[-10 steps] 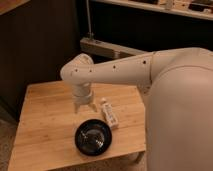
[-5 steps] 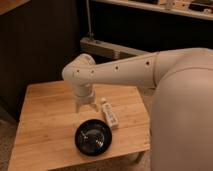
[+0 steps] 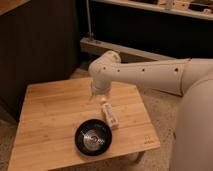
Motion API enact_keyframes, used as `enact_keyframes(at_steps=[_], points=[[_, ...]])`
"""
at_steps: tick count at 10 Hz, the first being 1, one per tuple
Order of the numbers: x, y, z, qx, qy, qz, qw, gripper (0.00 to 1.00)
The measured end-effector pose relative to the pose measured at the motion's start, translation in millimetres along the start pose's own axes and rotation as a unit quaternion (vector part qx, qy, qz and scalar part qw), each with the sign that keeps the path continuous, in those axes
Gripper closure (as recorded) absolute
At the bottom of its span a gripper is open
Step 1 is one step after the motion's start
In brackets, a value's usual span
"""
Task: Place the bottle in the ceramic bowl
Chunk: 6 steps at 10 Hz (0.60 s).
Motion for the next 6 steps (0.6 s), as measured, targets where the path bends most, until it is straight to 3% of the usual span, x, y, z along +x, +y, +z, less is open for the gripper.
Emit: enact_keyframes(at_steps=[2, 4, 6], points=[[-24, -25, 11, -0.025, -0.005, -0.015, 0.9996, 0.35], [-33, -40, 17, -0.033, -0.008, -0.02, 0.9992, 0.35], [-32, -37, 17, -0.031, -0.004, -0.022, 0.9993, 0.35]])
